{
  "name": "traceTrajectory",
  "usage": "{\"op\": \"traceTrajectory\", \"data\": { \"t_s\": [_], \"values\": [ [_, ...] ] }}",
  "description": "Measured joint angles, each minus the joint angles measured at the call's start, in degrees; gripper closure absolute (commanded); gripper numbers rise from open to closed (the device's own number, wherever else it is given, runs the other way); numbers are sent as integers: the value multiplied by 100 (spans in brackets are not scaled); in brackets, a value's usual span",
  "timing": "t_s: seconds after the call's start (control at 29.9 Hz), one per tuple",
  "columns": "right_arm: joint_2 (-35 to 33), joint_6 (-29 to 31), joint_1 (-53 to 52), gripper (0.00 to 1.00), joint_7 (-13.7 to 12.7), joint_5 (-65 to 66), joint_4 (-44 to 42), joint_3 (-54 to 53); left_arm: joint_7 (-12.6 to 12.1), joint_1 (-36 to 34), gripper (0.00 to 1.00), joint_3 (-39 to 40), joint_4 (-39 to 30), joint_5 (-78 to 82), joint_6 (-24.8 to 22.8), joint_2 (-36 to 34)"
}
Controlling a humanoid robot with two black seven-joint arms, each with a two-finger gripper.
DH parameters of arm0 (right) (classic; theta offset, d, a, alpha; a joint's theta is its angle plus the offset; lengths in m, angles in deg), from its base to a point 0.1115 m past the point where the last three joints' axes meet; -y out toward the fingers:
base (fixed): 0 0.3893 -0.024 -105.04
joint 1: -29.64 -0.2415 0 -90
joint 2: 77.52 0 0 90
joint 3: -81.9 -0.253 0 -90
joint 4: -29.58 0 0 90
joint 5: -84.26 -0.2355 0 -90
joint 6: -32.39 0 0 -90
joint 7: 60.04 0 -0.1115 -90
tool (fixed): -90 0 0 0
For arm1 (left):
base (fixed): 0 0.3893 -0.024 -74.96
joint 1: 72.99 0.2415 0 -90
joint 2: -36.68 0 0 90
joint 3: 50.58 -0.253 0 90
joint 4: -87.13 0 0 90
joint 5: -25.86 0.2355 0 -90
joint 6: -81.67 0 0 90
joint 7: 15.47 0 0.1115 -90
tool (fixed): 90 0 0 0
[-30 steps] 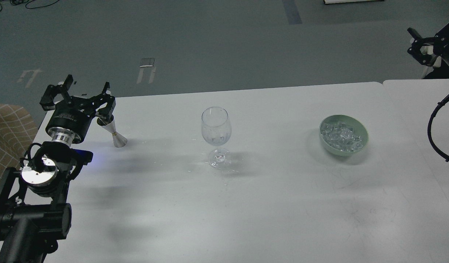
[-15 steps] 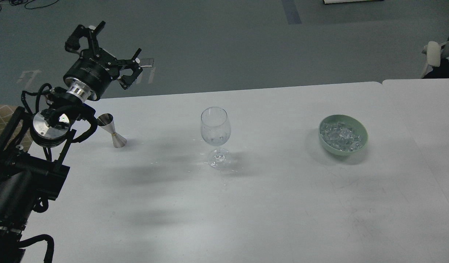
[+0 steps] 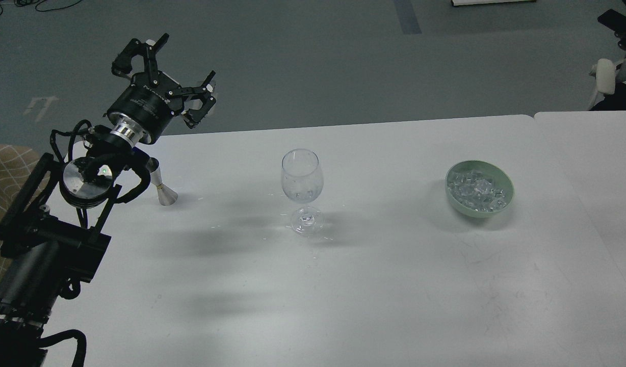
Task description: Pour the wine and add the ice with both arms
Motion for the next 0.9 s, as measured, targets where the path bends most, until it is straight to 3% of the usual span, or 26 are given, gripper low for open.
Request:
{"op": "traceTrajectory", "data": {
  "t_s": [0.13, 0.23, 0.43, 0.57, 0.77, 0.9],
  "values": [
    [-279, 6, -4, 0, 18, 222, 484, 475, -36, 130, 9, 136, 5, -11, -125, 6],
    [-645, 7, -74, 0, 28, 244, 765, 766, -37, 158, 8, 167, 29, -15, -521, 24],
    [-743, 9, -452, 4, 32, 704, 991, 1382, 30, 338, 3, 333, 37, 41, -811, 54],
    [-746, 9, -707, 29, 28, 1355, 1063, 1859, 25, 445, 2, 388, 24, 2, -721, 14],
    [-746, 9, -700, 33, -2, 1904, 1209, 2684, -59, 462, 2, 388, -86, -5, -321, -39],
    [-827, -5, -648, 45, -2, 2190, 1726, 3623, -60, 463, 2, 388, -148, -5, -284, -31]
  ]
}}
